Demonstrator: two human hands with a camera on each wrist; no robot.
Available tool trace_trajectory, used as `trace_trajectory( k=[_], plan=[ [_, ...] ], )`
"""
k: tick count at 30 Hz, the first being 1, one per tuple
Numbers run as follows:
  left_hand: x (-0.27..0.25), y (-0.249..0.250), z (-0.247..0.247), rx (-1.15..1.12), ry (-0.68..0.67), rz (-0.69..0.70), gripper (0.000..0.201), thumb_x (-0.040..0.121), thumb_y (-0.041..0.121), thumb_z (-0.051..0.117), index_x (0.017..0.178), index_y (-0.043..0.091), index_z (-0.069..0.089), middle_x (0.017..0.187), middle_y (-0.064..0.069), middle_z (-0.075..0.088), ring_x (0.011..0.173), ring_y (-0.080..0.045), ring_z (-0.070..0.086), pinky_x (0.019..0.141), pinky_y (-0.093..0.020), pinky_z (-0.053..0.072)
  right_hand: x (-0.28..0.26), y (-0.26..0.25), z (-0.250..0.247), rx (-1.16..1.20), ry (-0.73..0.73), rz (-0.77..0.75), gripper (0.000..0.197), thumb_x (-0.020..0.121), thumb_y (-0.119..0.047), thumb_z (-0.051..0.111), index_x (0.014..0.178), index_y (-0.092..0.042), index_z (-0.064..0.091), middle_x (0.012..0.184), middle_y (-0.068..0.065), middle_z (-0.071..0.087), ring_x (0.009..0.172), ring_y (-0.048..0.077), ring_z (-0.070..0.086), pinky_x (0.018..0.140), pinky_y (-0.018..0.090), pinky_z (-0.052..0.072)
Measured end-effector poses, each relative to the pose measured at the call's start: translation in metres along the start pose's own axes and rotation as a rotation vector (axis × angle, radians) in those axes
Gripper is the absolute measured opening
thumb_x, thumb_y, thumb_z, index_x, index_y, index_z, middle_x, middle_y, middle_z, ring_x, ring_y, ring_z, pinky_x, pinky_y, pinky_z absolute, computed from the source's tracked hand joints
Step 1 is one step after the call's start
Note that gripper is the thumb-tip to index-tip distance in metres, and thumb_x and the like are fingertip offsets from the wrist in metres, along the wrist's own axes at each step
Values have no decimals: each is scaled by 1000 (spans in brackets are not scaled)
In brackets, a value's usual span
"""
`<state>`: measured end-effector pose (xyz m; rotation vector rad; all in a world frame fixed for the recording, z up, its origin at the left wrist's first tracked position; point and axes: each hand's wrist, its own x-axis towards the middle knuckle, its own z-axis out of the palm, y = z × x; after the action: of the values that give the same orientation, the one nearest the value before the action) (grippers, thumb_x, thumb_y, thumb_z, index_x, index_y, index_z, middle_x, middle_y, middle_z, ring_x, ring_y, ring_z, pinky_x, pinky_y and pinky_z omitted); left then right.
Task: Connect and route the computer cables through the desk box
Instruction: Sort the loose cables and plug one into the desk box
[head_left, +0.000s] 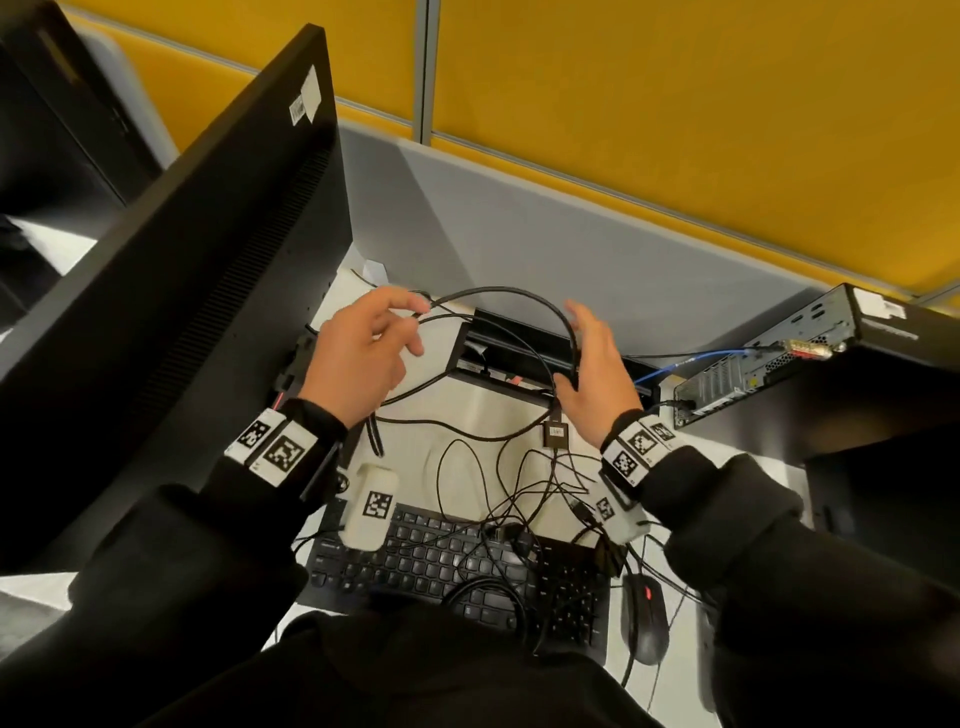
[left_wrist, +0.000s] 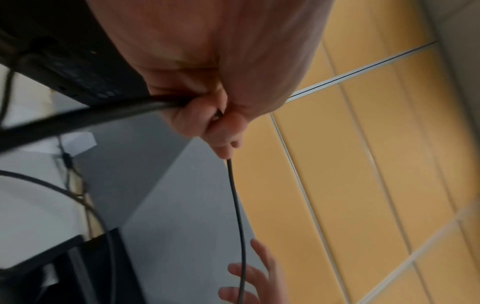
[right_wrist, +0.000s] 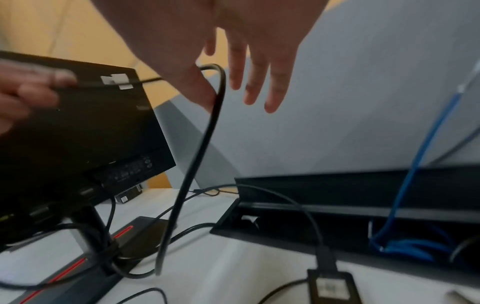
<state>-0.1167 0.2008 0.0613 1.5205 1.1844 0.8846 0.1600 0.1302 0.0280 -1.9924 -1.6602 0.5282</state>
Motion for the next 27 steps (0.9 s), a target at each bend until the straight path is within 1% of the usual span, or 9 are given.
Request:
trace_trajectory(
  k=[4, 6, 9, 11, 13, 15, 19, 23, 27],
  plan=[
    [5, 22, 7, 69, -129, 161, 30, 100, 17, 60, 127, 29, 67, 73, 3, 68, 70, -7, 62, 80, -26, 52, 7, -2, -21, -104, -19, -111, 93, 90, -17, 73, 158, -36, 14, 154, 1, 34, 140, 17, 41, 111, 31, 40],
    [3, 30, 12, 126, -206, 205, 25, 96, 23, 70, 120, 29, 72, 78, 8, 71, 81, -9, 67, 90, -32, 55, 9, -11, -32, -177, -24, -187, 76, 90, -27, 74, 152, -34, 30, 146, 0, 44, 132, 16, 46, 109, 32, 43],
    [0, 34, 20, 57, -276, 213, 24, 87, 18, 81, 110, 22, 77, 71, 23, 67, 71, 2, 63, 74, -15, 50, 13, -28, -41, -141, -112, -185, 13, 95, -38, 67, 98, -25, 69, 78, -7, 63, 72, 10, 59, 74, 36, 55],
    [1, 25, 22, 66, -231, 210, 24, 86, 17, 82, 108, 22, 75, 60, 22, 56, 60, -1, 53, 69, -13, 44, 13, -29, -39, 28, -120, -85, 34, 97, -40, 63, 71, -19, 63, 56, -6, 51, 54, 10, 47, 61, 32, 46],
    [1, 4, 19, 332, -109, 228, 12, 93, 27, 74, 104, 25, 74, 70, 19, 56, 68, -5, 52, 75, -25, 51, 14, -30, -38, 179, -52, -14, 43, 98, -38, 62, 65, -12, 57, 57, -1, 44, 54, 10, 40, 60, 32, 39],
    [-4, -25, 13, 765, 11, 237, 27, 101, 41, 58, 99, 19, 74, 98, 7, 57, 88, -17, 55, 81, -40, 54, 15, -24, -37, 213, -3, 29, 46, 97, -39, 63, 64, -8, 55, 58, 1, 41, 56, 12, 39, 61, 32, 37],
    [-17, -78, 4, 1010, -209, -176, 75, 98, 68, 17, 99, 14, 69, 88, -6, 60, 74, -25, 63, 74, -41, 57, 12, -17, -34, 283, -22, 93, 46, 91, -45, 67, 64, -9, 59, 57, 2, 45, 56, 16, 42, 62, 34, 42],
    [-8, -97, -1, 340, -131, -516, 54, 103, 53, 45, 100, 5, 69, 73, -9, 72, 58, -23, 67, 62, -38, 55, 12, -21, -28, 321, -89, 71, 37, 91, -33, 74, 67, -7, 62, 55, -3, 48, 55, 10, 44, 60, 30, 41],
    [-13, -58, 0, -65, -388, -253, 35, 110, 31, 43, 121, 11, 70, 102, -6, 79, 97, -20, 76, 88, -37, 59, 13, -22, -27, 460, -144, 81, 22, 93, -22, 73, 78, -8, 64, 54, -11, 55, 47, 2, 43, 52, 18, 38]
  ],
)
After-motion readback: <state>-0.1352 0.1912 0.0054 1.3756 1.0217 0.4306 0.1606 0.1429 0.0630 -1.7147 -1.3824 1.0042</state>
